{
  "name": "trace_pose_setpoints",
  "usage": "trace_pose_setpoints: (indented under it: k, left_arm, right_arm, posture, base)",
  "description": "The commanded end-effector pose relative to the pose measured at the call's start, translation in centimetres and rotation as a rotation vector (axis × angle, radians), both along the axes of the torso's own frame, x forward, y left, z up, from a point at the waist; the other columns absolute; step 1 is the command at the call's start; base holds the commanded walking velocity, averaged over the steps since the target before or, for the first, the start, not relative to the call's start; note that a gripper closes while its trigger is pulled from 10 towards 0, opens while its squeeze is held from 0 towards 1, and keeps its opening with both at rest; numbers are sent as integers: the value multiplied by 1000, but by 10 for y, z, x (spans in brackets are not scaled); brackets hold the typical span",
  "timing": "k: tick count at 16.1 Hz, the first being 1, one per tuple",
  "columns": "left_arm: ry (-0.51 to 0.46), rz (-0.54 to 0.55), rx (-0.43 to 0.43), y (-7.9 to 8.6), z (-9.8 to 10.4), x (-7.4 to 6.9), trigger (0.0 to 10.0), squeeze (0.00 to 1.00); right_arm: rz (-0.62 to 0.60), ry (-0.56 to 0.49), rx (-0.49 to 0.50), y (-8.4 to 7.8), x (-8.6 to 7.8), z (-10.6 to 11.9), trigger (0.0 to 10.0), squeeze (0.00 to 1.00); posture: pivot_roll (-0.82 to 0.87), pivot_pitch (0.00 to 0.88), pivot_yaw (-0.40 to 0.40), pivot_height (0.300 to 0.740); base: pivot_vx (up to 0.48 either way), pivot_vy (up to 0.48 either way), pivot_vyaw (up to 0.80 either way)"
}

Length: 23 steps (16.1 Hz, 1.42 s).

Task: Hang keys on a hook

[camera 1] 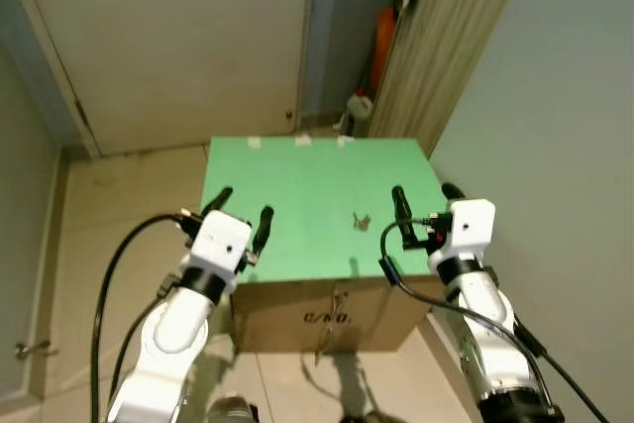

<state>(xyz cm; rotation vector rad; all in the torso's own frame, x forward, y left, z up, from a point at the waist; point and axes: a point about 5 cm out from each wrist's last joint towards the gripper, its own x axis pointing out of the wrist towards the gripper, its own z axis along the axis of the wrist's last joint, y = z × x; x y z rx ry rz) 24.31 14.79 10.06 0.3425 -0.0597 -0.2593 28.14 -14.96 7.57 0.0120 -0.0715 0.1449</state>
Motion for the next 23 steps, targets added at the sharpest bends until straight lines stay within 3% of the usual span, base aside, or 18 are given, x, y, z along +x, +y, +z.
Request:
trace_pose_setpoints:
  k: [1,5,6,7,8,14,17,19,21,22,23]
  left_arm:
    - [23,-3,-9,-4,-4,1,10000,0]
    - [46,-3,-12,-7,-10,6,10000,0]
    - [82,18,-58,-4,-14,8,10000,0]
    - [131,62,-159,2,-19,12,10000,0]
    - [143,76,-184,4,-20,14,10000,0]
    - [102,1,-80,-8,-18,26,10000,0]
    - [89,-19,-61,-11,-17,29,10000,0]
    - [112,-17,-92,-13,-21,28,10000,0]
    - [171,37,-143,-3,-36,25,10000,0]
    - [225,38,-127,-1,-50,24,10000,0]
    - [345,53,-79,-1,-77,23,10000,0]
  right_arm:
    - [-2,8,-11,-3,2,1,10000,0]
    - [14,41,-16,4,4,-4,10000,0]
    - [17,41,-24,4,6,-4,10000,0]
    - [11,40,-26,3,8,-2,10000,0]
    - [9,40,-26,2,9,-2,10000,0]
    - [-2,34,-36,4,16,0,10000,0]
    - [8,41,-44,8,15,-2,10000,0]
    - [3,48,-22,2,12,-5,10000,0]
    - [-43,107,-30,-15,0,-24,10000,0]
    - [-33,191,-107,-22,-10,-47,10000,0]
    - [-32,344,-153,-28,-22,-75,10000,0]
  posture:
    - [105,28,-99,740]
    - [97,37,-94,740]
    - [94,33,-94,740]
    - [90,28,-94,740]
    - [89,24,-94,740]
    - [71,11,-77,740]
    - [64,21,-76,740]
    - [64,25,-86,740]
    - [49,23,-82,740]
    - [41,21,-79,740]
    - [40,14,-72,740]
  base:
    - [0,0,0]
    - [0,0,0]
    - [0,0,0]
    - [0,0,0]
    - [0,0,0]
    - [0,0,0]
    - [0,0,0]
    - [0,0,0]
    - [0,0,0]
    - [0,0,0]
    - [0,0,0]
